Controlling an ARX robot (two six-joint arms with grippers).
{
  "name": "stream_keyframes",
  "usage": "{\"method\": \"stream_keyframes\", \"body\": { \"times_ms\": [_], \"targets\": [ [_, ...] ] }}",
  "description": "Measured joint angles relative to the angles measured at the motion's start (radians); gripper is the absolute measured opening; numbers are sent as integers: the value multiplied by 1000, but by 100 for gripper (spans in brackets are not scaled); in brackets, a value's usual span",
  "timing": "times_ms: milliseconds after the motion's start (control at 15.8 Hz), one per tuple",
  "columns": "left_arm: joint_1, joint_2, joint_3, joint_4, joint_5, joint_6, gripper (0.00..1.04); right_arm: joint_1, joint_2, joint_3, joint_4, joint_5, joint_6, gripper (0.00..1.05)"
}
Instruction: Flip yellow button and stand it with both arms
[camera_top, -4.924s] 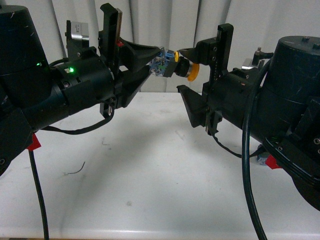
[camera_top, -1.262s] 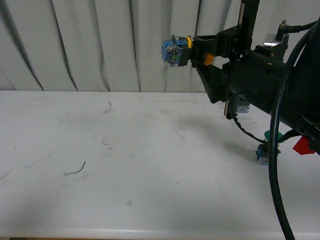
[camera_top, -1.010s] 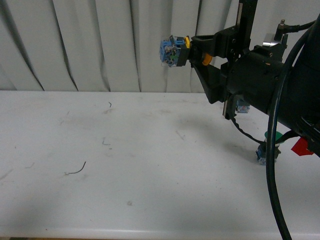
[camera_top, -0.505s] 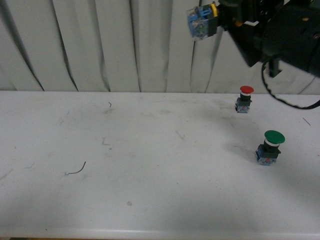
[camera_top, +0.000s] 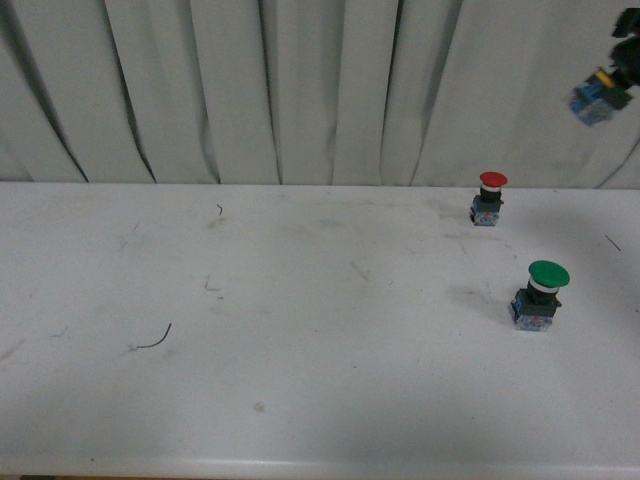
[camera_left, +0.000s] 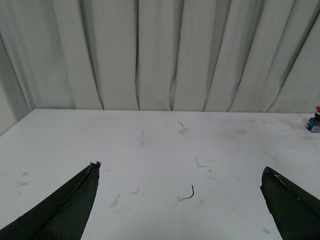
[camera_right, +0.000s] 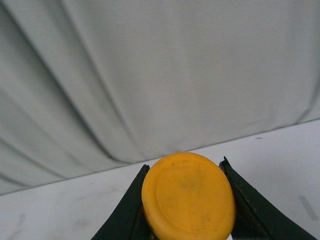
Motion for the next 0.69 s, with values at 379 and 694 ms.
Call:
{"method": "stream_keyframes", "body": {
  "times_ms": [379,694],
  "targets": [
    [0,0,0,0,0,0,98,-19,202,247,-291,183,-237,35],
    [0,0,0,0,0,0,98,141,368,362,-399,377,-245,35]
  ]
}}
